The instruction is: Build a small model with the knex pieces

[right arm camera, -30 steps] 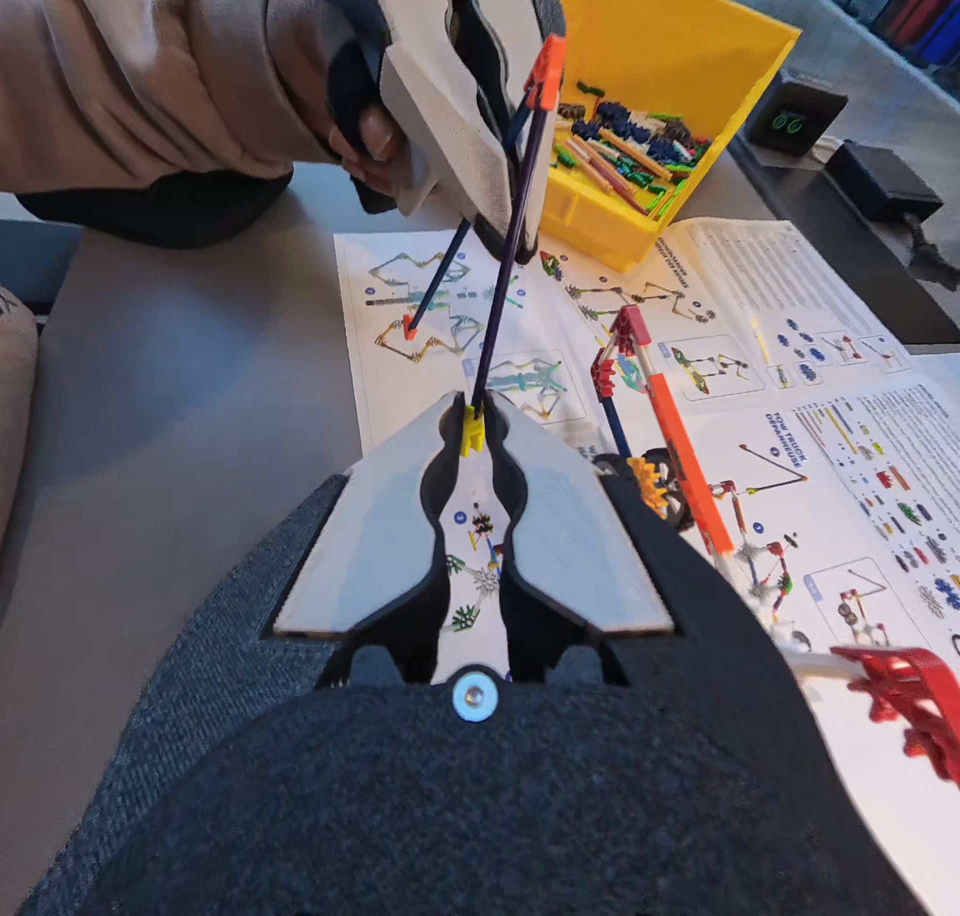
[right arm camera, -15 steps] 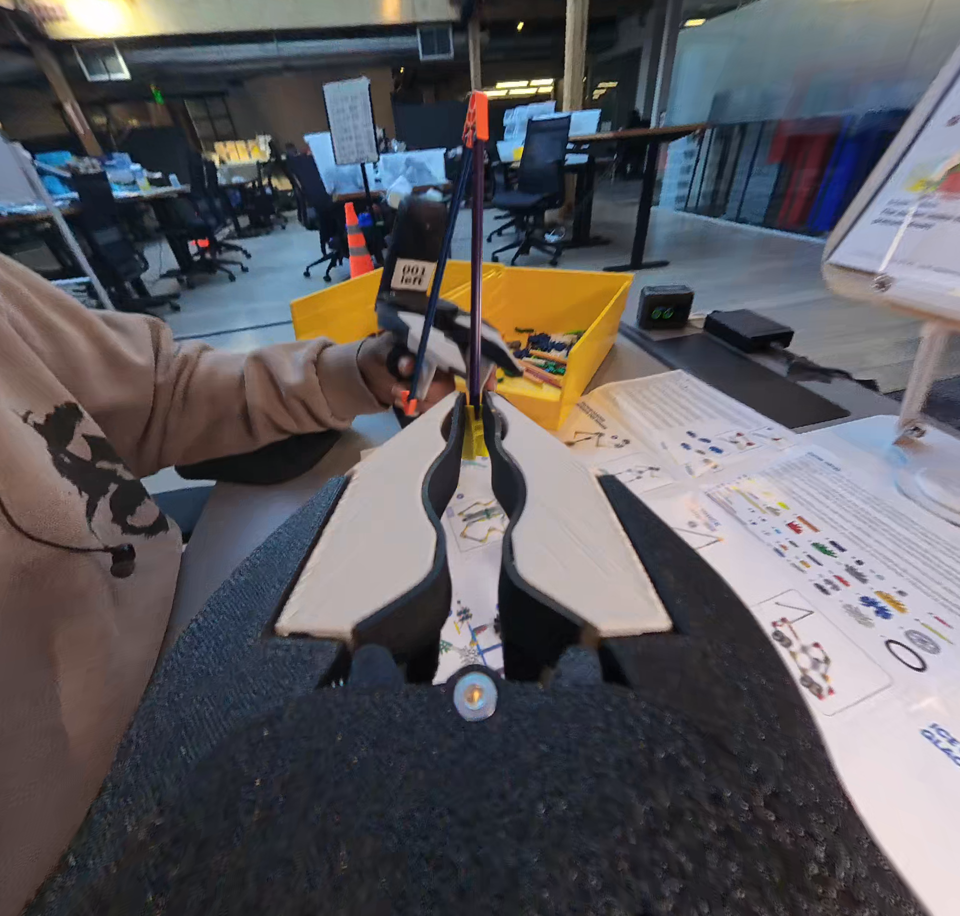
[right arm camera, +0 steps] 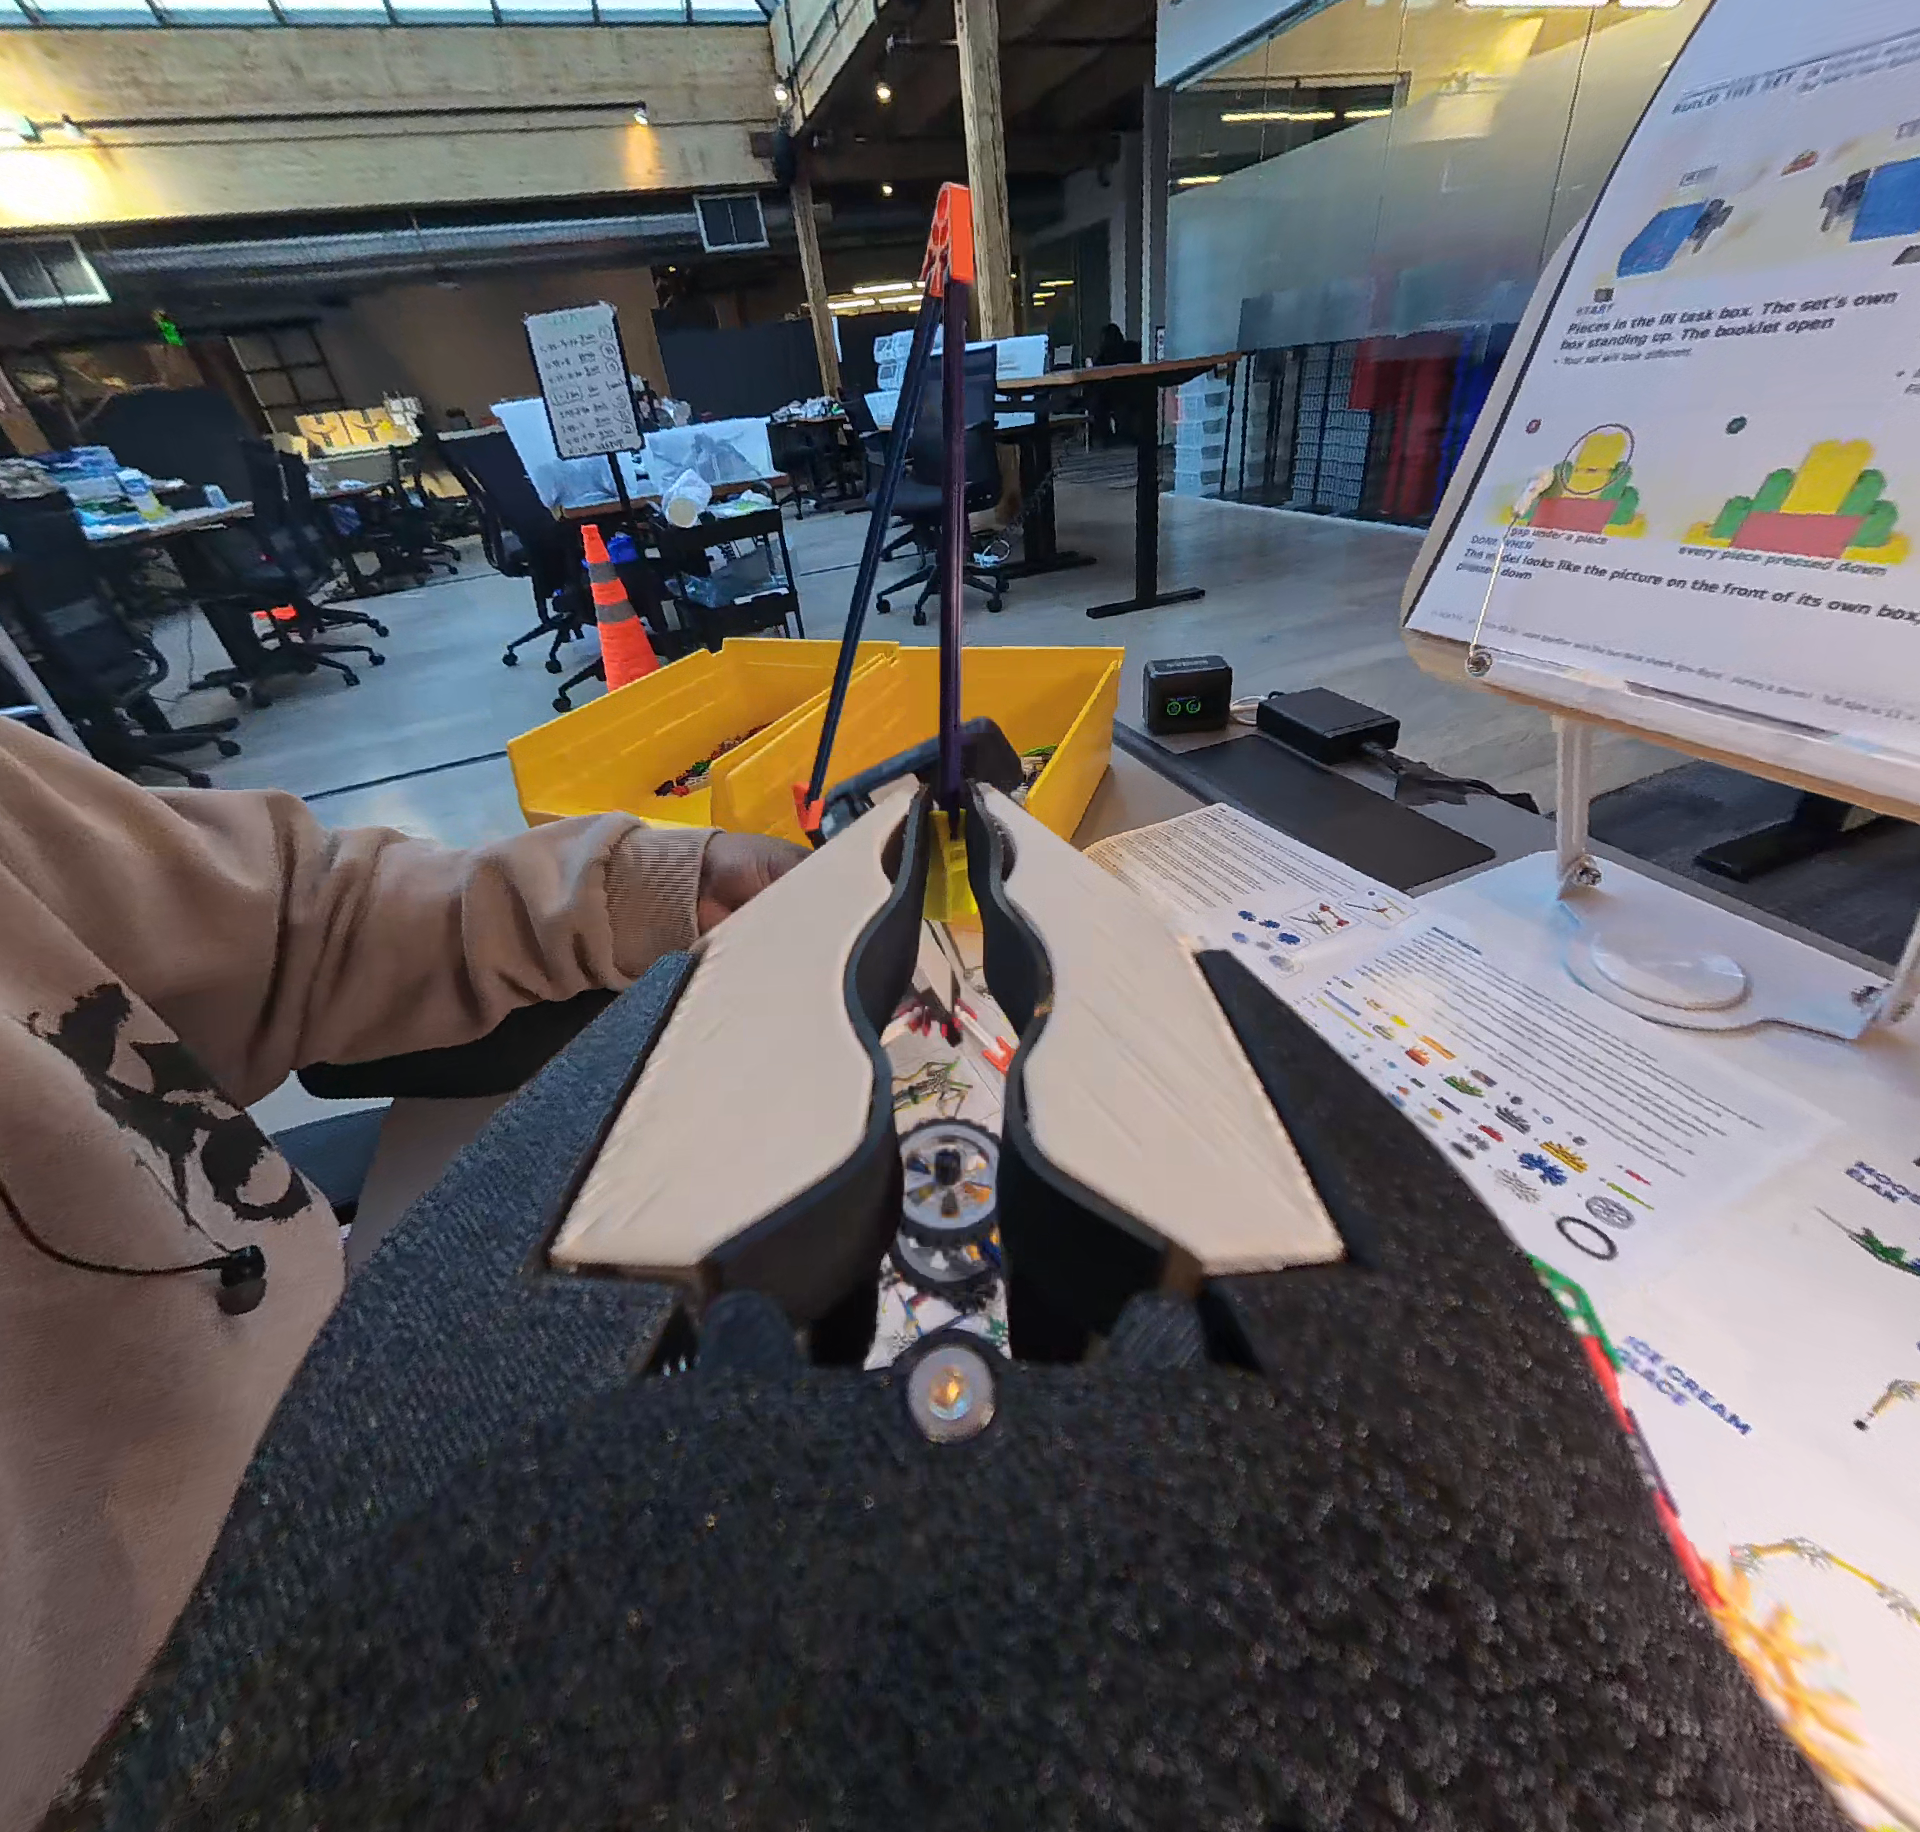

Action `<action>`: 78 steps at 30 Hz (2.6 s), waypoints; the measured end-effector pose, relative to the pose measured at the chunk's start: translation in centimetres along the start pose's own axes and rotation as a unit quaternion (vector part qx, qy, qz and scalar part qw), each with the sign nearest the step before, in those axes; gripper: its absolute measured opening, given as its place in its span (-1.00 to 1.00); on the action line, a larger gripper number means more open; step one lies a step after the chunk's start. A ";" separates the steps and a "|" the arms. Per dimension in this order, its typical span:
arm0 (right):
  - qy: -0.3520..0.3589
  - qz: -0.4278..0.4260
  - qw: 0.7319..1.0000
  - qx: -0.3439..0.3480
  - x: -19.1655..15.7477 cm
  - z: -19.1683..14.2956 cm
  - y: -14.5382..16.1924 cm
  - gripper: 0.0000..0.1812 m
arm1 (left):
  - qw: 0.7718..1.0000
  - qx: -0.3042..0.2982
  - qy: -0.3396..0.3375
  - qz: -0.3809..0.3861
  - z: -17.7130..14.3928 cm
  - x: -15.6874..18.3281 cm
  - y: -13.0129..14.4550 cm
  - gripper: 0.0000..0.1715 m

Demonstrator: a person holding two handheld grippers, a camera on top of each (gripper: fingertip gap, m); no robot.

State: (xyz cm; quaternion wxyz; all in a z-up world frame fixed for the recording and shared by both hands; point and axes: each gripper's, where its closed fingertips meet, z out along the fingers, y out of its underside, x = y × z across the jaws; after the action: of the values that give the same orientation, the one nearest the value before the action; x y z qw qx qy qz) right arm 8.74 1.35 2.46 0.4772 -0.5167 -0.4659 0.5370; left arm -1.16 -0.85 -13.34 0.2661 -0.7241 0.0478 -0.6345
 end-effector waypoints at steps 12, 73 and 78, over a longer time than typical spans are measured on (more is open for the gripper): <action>0.003 0.080 0.989 -0.122 1.5 4.6 7.3 -0.96 | 0.968 -0.067 -0.222 0.091 -1.4 -6.2 2.0 -0.69; -0.135 0.211 0.959 -0.133 4.5 11.7 12.7 -0.98 | 0.928 -0.066 -0.284 0.233 -3.3 -6.7 1.4 -0.57; -0.104 0.173 0.965 -0.168 4.8 11.6 13.5 -0.98 | 0.915 -0.142 -0.277 0.257 -1.2 -7.3 3.3 -0.89</action>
State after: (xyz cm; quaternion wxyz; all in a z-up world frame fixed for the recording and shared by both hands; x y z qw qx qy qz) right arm -3.34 4.59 -11.10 0.2323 -0.6033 -0.5004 0.5758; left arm -2.81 -1.10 -21.25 0.3173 -0.8637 0.2464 -0.3045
